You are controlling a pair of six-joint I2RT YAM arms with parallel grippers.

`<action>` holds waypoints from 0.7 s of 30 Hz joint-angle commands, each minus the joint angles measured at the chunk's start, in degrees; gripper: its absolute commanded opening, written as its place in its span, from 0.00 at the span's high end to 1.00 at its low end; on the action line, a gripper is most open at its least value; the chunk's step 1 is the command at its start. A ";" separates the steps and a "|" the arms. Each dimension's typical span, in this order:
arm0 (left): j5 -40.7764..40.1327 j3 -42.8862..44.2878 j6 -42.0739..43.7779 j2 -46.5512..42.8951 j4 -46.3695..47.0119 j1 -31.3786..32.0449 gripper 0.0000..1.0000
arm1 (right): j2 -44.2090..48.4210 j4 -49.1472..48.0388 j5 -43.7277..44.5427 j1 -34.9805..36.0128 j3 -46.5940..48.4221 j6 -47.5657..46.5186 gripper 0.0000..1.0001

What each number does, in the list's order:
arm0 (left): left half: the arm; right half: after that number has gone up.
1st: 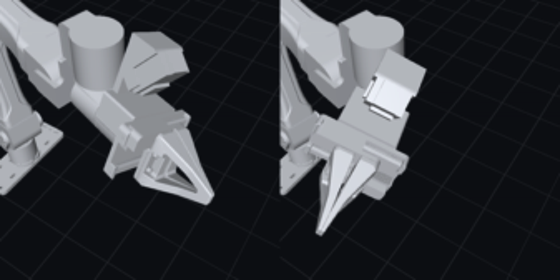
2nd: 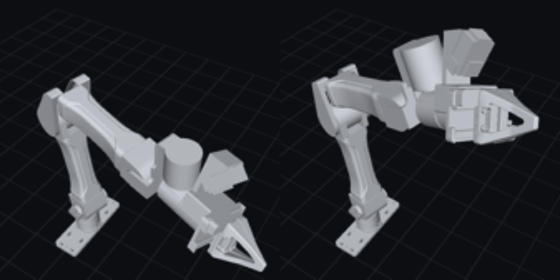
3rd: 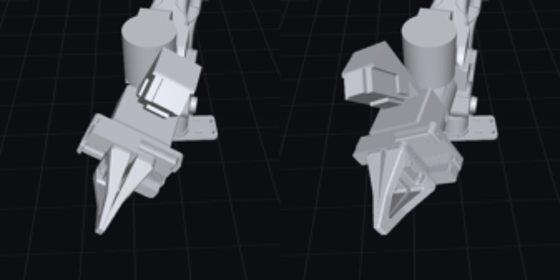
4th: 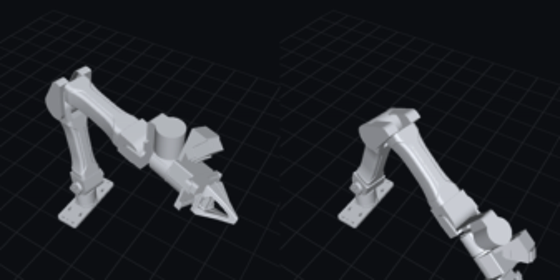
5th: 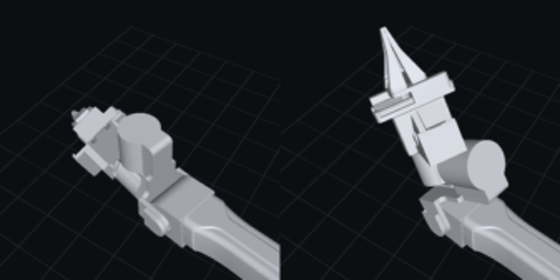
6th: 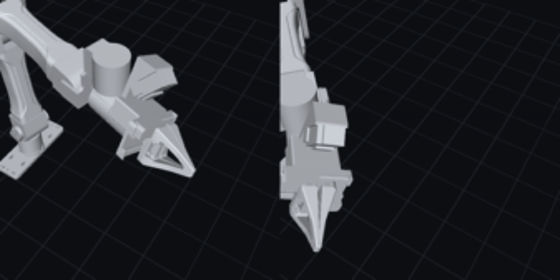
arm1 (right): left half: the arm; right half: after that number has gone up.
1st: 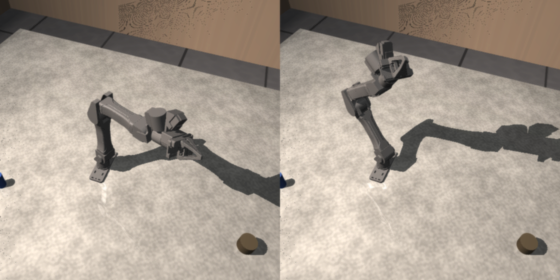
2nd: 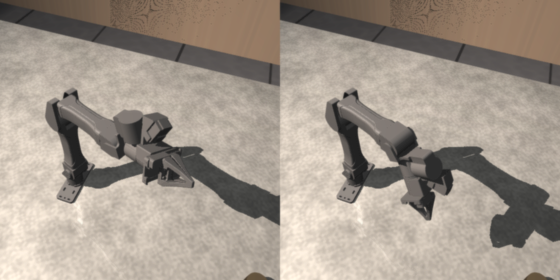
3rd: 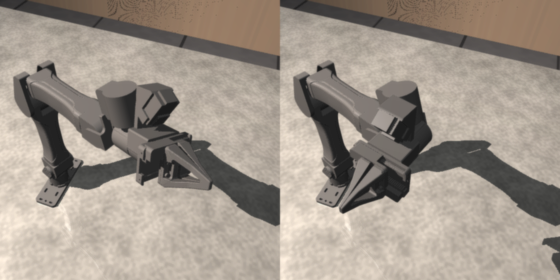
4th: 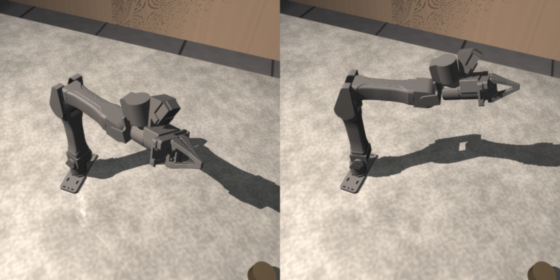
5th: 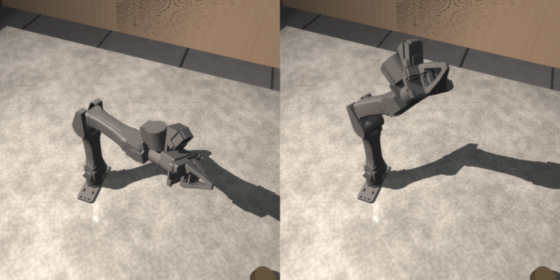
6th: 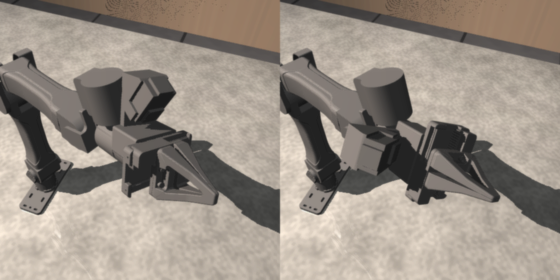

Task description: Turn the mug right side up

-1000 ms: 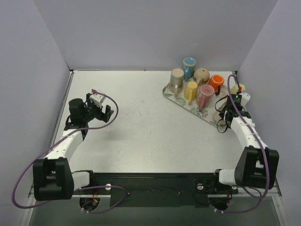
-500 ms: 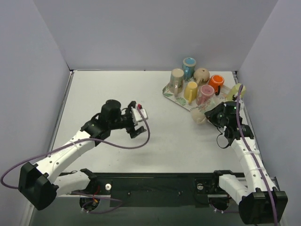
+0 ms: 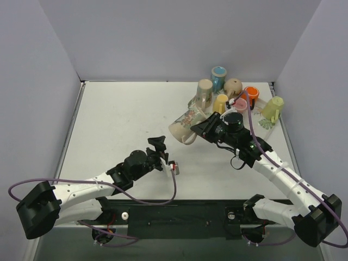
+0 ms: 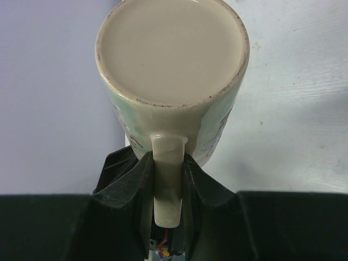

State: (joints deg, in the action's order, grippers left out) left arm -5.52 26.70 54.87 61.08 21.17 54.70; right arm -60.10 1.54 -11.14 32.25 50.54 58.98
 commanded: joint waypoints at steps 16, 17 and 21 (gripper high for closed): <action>-7.84 -9.38 16.40 -1.04 41.41 -0.73 0.22 | -1.34 -9.10 1.47 7.30 9.31 0.08 1.00; -7.32 -10.43 16.58 -1.66 40.80 -0.82 0.21 | -1.08 -8.84 1.73 7.13 9.40 -0.09 1.00; -5.82 -9.04 14.66 -4.13 35.53 -1.61 0.21 | -2.21 -9.27 0.07 7.39 10.19 0.08 1.00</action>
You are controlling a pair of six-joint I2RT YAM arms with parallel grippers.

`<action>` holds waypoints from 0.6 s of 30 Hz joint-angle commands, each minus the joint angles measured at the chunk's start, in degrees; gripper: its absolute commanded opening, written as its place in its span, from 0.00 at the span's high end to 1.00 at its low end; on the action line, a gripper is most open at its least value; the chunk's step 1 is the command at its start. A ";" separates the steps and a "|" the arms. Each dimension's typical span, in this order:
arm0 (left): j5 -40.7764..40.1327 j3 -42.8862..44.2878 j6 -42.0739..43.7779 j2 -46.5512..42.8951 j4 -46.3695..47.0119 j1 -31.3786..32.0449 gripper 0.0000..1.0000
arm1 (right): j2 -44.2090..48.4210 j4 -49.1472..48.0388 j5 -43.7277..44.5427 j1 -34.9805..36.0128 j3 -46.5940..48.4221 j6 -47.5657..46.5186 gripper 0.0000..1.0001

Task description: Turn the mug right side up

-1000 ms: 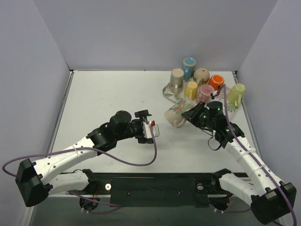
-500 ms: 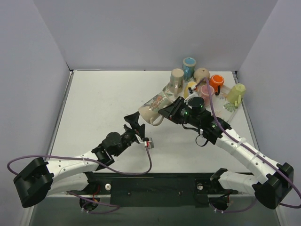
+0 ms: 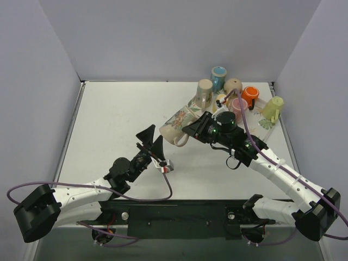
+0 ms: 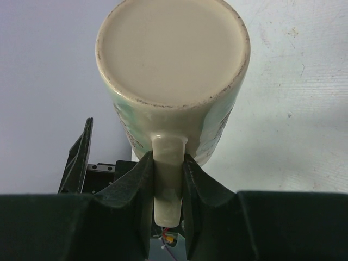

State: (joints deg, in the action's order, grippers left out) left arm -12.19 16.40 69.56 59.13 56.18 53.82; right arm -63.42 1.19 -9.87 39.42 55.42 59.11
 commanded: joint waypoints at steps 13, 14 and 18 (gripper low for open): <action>0.76 6.01 1.02 7.67 10.35 -1.44 0.80 | -1.44 -12.62 -5.95 0.75 2.85 1.80 1.00; 0.67 5.83 0.67 7.31 9.57 -1.35 1.00 | -1.88 -12.09 -5.78 0.66 2.94 1.36 1.00; -3.10 6.00 -3.19 3.63 0.99 -1.26 1.00 | -3.11 -4.90 -1.93 -0.57 4.69 -3.03 0.82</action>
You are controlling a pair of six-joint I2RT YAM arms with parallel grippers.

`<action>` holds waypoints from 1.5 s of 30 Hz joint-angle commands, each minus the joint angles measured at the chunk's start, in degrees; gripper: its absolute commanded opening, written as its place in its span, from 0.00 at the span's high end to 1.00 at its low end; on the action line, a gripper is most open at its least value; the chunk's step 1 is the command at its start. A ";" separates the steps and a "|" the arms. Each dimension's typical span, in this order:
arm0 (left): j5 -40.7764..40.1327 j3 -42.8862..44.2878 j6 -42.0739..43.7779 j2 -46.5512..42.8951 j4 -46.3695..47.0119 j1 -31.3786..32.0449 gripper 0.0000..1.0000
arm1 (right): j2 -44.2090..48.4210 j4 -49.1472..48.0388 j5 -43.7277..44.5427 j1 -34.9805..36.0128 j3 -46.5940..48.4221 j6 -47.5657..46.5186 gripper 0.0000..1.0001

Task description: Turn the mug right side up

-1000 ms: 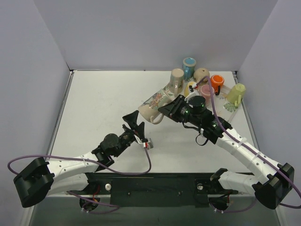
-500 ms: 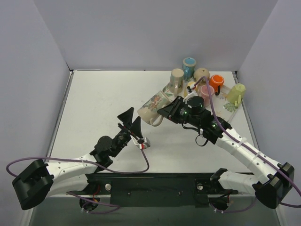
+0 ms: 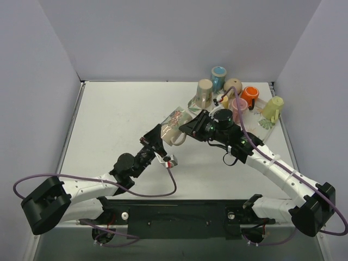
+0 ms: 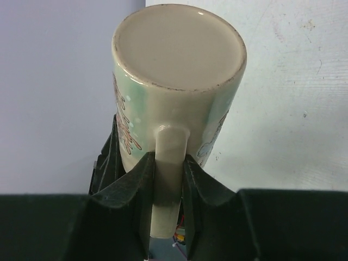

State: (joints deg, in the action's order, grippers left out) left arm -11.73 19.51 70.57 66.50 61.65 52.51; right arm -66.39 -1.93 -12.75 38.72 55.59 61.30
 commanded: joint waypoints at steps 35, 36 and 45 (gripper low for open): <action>18.93 95.09 -38.66 53.47 -144.18 -48.91 0.61 | -5.58 17.87 47.56 -18.31 2.33 -35.11 0.23; 19.28 95.36 -38.83 53.56 -144.00 -48.91 0.46 | -7.77 16.10 46.60 -19.37 1.98 -34.93 0.26; 22.45 97.21 -39.54 45.49 -141.90 -48.99 0.28 | -25.80 9.23 44.84 -24.21 7.59 -35.20 0.39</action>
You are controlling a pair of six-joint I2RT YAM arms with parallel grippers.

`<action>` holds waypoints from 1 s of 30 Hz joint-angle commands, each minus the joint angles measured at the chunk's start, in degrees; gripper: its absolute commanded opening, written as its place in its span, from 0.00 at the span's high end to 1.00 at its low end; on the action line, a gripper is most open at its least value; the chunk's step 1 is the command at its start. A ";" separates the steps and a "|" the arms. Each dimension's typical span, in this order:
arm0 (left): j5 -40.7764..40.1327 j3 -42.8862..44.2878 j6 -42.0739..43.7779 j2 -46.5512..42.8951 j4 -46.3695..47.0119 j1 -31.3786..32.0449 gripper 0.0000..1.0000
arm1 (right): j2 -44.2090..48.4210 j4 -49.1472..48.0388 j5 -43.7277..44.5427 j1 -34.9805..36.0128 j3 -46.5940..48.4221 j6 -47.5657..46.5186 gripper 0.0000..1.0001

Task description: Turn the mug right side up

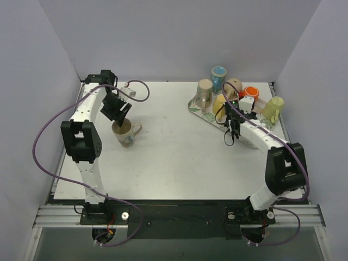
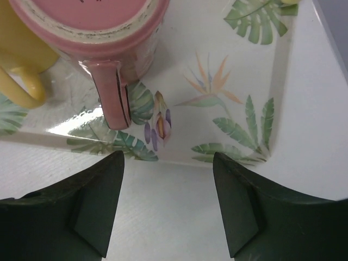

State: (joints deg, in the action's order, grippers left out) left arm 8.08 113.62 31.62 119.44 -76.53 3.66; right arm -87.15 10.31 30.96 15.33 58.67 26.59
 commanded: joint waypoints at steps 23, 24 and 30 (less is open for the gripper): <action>17.66 -10.78 -3.67 -31.01 7.71 1.08 0.28 | -13.15 -2.91 -8.37 -7.16 10.77 6.02 1.00; 18.37 -11.49 -3.32 -31.54 7.71 1.52 0.28 | -9.65 -3.44 -9.76 -7.51 8.24 6.02 1.00; 26.28 -24.02 -3.49 -40.50 20.87 5.39 0.18 | 9.51 -2.75 -22.23 -8.56 1.45 5.58 1.00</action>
State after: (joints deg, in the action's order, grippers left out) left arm 26.09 97.06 28.12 86.37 -67.13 6.83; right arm -92.33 8.64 16.71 7.38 60.88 31.44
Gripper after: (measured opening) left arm 0.785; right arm 0.159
